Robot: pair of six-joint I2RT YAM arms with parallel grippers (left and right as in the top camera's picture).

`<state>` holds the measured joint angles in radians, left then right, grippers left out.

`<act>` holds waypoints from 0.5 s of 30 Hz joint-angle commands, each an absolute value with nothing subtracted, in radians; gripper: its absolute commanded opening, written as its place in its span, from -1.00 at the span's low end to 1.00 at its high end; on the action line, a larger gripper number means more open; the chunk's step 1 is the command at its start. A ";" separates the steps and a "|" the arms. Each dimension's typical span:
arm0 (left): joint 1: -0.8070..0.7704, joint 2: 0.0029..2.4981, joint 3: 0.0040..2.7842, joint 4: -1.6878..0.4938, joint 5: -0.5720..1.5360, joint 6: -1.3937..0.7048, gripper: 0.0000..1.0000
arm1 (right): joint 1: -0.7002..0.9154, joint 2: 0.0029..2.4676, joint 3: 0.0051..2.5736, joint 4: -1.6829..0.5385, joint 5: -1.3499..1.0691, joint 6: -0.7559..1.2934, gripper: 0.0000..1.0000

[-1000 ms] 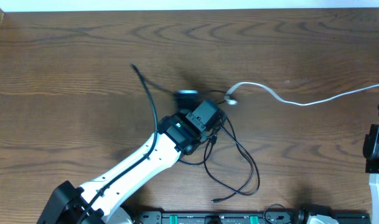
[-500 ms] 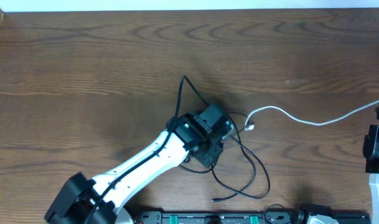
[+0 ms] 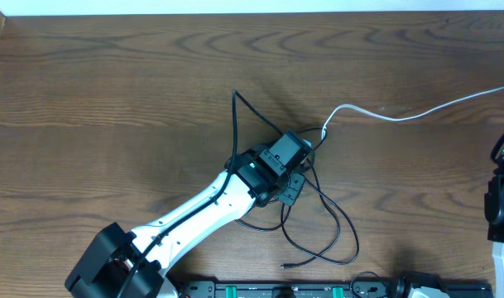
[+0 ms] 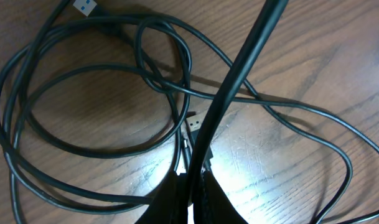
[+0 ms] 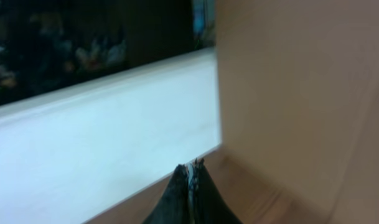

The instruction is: Untangle cables

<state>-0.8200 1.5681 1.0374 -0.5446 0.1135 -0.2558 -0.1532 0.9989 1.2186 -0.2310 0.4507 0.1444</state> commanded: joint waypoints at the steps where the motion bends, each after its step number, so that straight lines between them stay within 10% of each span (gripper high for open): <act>1: -0.815 1.578 1.037 -0.545 0.122 -0.275 -0.84 | -0.150 1.058 1.226 -0.363 0.266 0.487 -0.98; 15: -0.815 1.578 1.037 -0.540 0.122 -0.274 -0.85 | -0.129 1.298 1.226 -0.779 0.067 0.538 -0.98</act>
